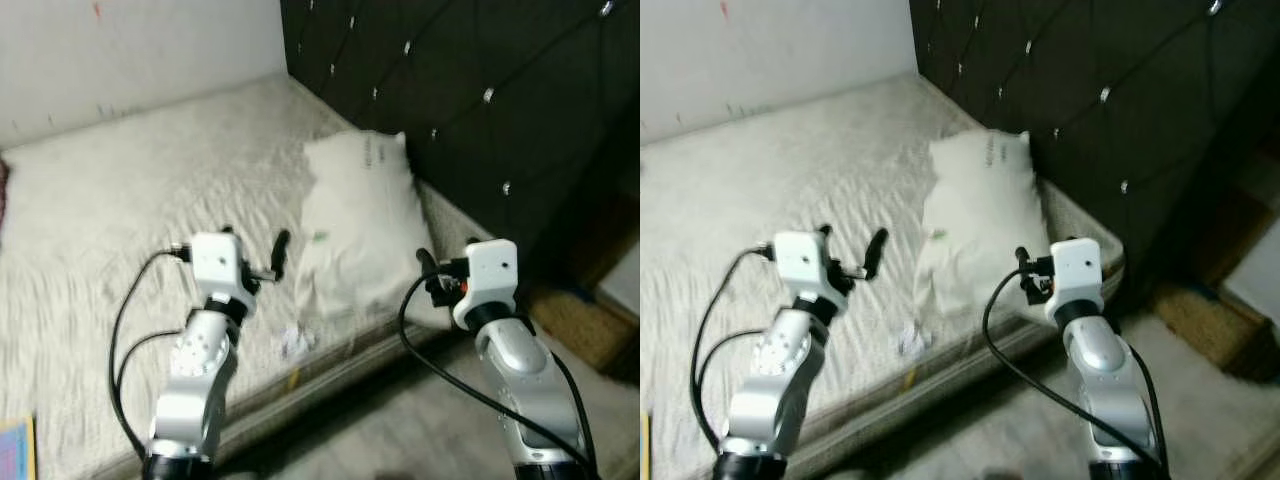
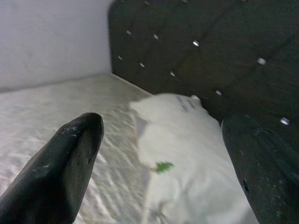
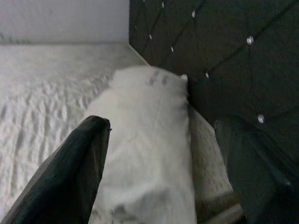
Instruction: Clean up the room
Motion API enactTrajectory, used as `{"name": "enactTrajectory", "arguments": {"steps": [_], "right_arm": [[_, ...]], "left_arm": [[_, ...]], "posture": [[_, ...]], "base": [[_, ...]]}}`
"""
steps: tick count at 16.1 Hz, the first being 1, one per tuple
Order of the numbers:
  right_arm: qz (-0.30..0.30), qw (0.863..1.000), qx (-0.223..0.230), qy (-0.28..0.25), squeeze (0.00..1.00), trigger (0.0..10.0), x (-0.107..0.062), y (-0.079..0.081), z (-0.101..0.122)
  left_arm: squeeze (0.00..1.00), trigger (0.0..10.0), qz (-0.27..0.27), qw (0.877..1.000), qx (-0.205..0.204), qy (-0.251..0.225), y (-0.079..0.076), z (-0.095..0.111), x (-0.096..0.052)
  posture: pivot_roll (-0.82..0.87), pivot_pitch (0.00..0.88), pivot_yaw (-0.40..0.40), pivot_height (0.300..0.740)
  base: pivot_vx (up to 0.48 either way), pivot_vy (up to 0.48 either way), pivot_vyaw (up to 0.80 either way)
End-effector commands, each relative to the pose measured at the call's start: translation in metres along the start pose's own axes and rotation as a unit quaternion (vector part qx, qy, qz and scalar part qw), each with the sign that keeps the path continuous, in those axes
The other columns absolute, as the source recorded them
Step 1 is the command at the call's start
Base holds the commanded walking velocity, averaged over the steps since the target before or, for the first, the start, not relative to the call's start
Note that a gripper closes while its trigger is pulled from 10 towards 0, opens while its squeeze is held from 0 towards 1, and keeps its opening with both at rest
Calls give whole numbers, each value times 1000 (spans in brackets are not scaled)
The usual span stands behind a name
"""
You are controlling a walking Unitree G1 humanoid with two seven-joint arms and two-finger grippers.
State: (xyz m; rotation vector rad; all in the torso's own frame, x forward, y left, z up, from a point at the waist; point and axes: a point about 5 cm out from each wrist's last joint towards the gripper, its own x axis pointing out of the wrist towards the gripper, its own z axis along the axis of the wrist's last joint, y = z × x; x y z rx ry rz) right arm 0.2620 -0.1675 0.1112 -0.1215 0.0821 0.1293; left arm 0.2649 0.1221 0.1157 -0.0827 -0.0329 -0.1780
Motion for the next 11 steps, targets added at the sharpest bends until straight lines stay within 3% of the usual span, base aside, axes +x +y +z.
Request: {"name": "enactTrajectory", "arguments": {"steps": [1,3,11], "right_arm": [[22,1000,4,-19,0,10000,5,12,9],[25,999,1,-20,0,10000,5,11,9],[28,1000,-5,-13,0,10000,3,16,4]], "left_arm": [[0,10000,24,1000,10,1,15,0,-4],[0,10000,43,999,5,5,15,-1,-2],[0,10000,80,996,17,26,24,-5,-4]], "posture": [[-13,0,5,740],[-11,0,2,740],[-4,0,10,740]], "base": [[319,0,0],[131,0,262],[0,0,800]]}}
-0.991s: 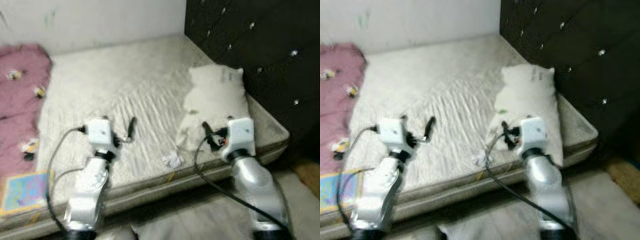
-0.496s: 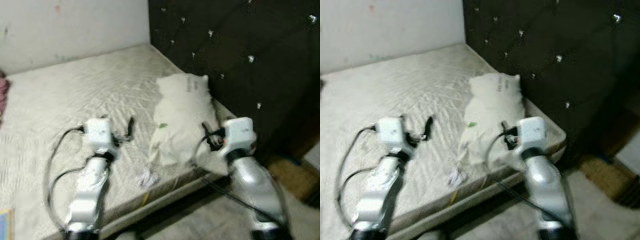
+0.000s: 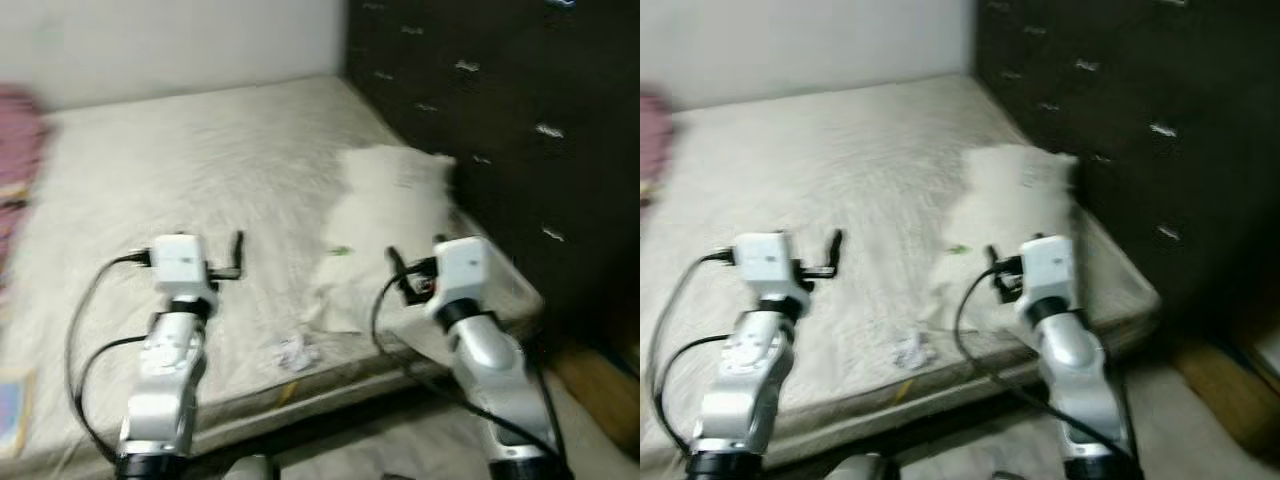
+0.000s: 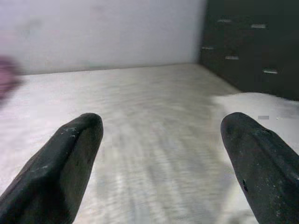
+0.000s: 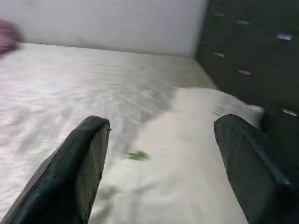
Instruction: Clean up the room
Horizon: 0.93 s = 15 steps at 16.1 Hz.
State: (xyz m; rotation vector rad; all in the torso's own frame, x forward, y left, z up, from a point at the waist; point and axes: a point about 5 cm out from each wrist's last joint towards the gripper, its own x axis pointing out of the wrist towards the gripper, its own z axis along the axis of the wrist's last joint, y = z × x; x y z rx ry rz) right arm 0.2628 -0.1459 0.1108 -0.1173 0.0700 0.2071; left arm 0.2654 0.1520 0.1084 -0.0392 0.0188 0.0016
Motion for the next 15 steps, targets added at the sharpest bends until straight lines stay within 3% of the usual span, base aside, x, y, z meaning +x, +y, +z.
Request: {"name": "enactTrajectory", "arguments": {"steps": [1,9,15], "right_arm": [[-10,1000,-5,-5,0,10000,0,-4,3],[-24,1000,-2,-8,0,10000,4,-9,4],[-51,999,17,-6,0,10000,4,-18,3]], "left_arm": [[0,10000,-11,1000,-2,3,-7,0,1],[0,10000,-31,999,-14,12,-11,0,2],[0,10000,-34,999,-25,19,-11,-1,2]], "posture": [[-5,0,11,740],[-6,0,12,740],[-11,0,12,740]], "base": [[0,0,800],[0,0,745],[0,55,0]]}}
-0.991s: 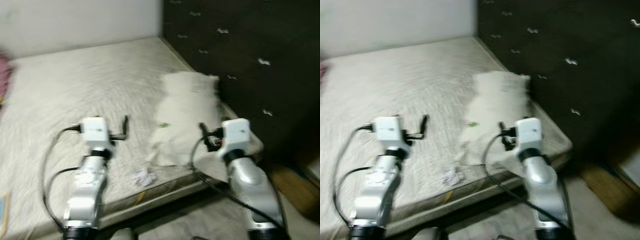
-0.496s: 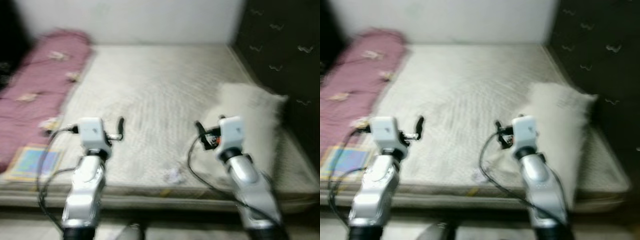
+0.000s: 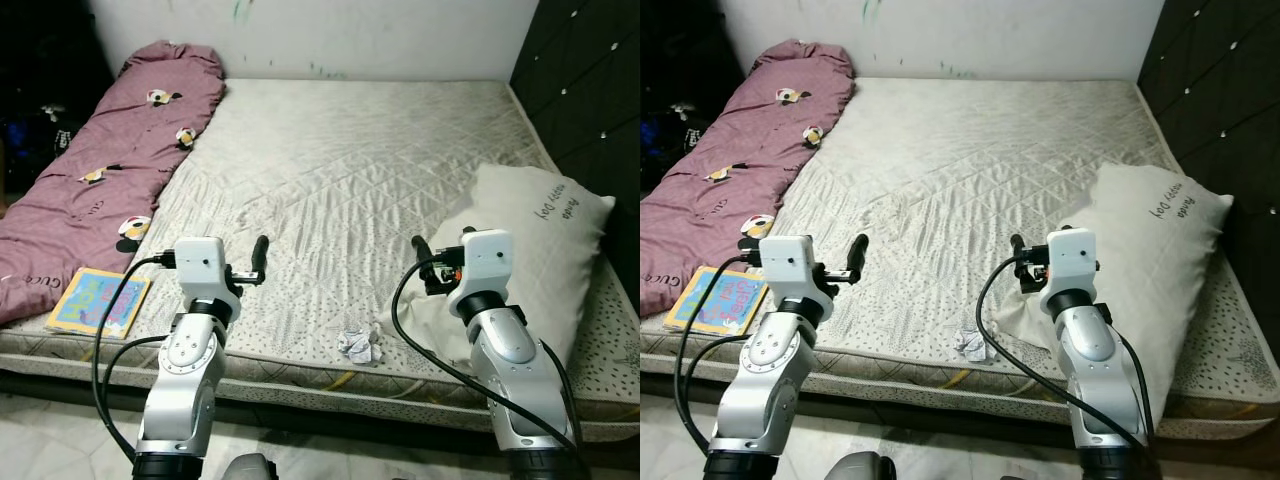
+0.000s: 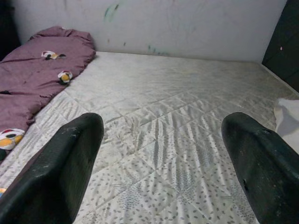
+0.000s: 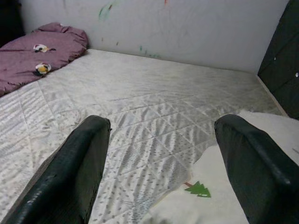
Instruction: Clean up the room
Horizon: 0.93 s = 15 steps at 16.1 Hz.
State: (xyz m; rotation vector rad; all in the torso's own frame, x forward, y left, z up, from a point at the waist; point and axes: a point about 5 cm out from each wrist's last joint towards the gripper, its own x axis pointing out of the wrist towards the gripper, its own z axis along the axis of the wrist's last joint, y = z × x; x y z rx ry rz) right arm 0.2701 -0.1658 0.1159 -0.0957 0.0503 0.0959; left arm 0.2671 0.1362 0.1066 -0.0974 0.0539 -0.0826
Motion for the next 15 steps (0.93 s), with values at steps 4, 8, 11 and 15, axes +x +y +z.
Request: {"name": "enactTrajectory", "arguments": {"steps": [4,8,11,15], "right_arm": [[-1,1000,7,5,0,10000,0,3,-1],[-8,1000,2,10,0,10000,0,-1,-3],[-8,1000,-1,11,0,10000,-1,-1,-3],[-8,1000,-4,8,0,10000,3,1,0]], "left_arm": [[0,10000,6,1000,4,1,4,1,0],[0,10000,7,1000,10,-4,3,1,1],[0,10000,2,1000,9,-8,4,3,0],[0,10000,-22,1000,-4,-14,4,7,2]], "posture": [[-12,0,10,740],[-12,0,3,740],[-10,0,-3,740],[-4,0,-5,740]], "base": [[0,473,-209],[0,0,-153],[0,0,-213],[0,0,0]]}}
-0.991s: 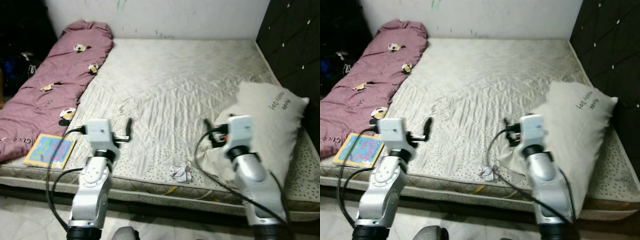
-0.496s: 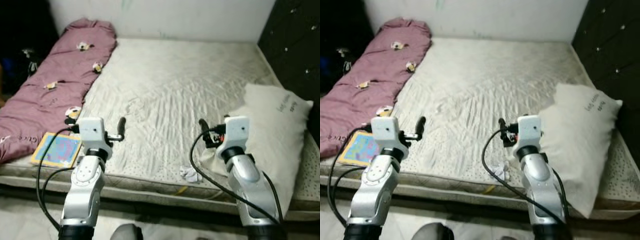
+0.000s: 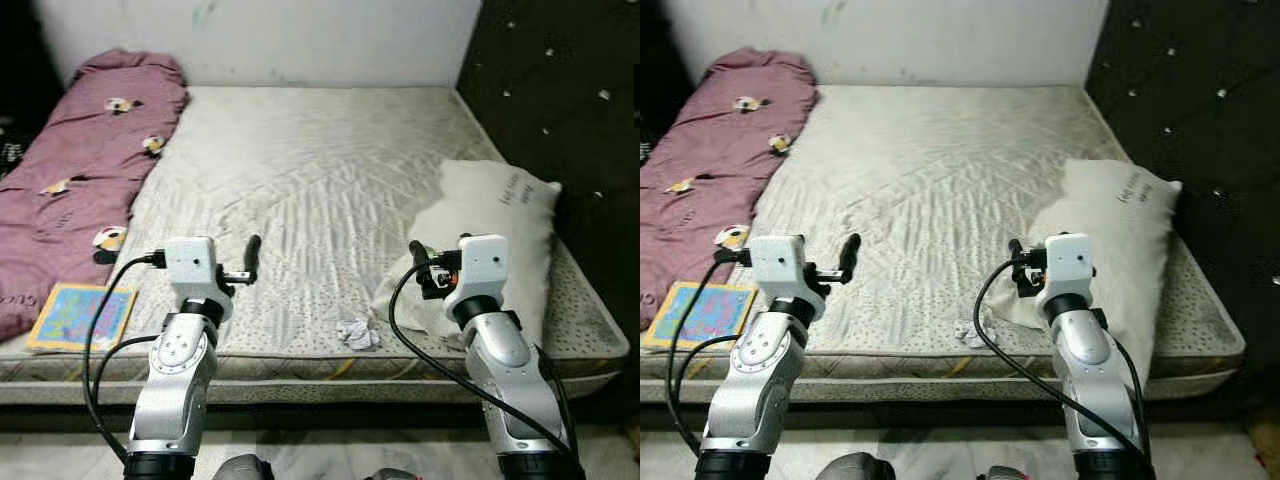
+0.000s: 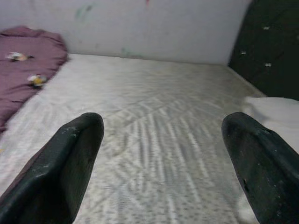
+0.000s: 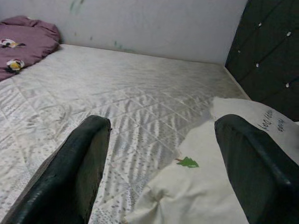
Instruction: Clean up the room
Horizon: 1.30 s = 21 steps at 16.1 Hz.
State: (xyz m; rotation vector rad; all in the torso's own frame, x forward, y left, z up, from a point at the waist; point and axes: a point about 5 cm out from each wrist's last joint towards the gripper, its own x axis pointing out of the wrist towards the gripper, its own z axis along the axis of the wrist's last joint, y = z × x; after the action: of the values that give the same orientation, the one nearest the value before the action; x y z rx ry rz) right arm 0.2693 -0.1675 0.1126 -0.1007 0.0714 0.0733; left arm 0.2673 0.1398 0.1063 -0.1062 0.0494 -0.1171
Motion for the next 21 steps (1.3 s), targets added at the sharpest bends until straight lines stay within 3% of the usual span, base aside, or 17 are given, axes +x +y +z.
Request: {"name": "enactTrajectory", "arguments": {"steps": [1,3,7,9,21], "right_arm": [[2,1000,-2,-6,0,10000,5,3,6],[-1,1000,-3,-18,0,10000,7,5,14],[-8,1000,5,-5,0,10000,4,6,6],[-10,1000,7,-1,0,10000,3,5,3],[-16,1000,7,5,0,10000,-1,3,-2]], "left_arm": [[0,10000,-8,1000,2,-18,0,10,3],[0,10000,-17,999,2,-27,2,17,3],[0,10000,-19,1000,1,-20,4,14,1],[0,10000,-16,1000,-1,-16,3,11,1],[0,10000,28,999,17,-1,6,1,-5]], "posture": [[-4,0,-1,740],[-14,0,11,740],[-17,0,10,740],[-22,0,6,740],[-22,0,4,740]], "base": [[0,0,0],[139,0,0],[277,0,0],[264,0,-800],[0,0,-46]]}}
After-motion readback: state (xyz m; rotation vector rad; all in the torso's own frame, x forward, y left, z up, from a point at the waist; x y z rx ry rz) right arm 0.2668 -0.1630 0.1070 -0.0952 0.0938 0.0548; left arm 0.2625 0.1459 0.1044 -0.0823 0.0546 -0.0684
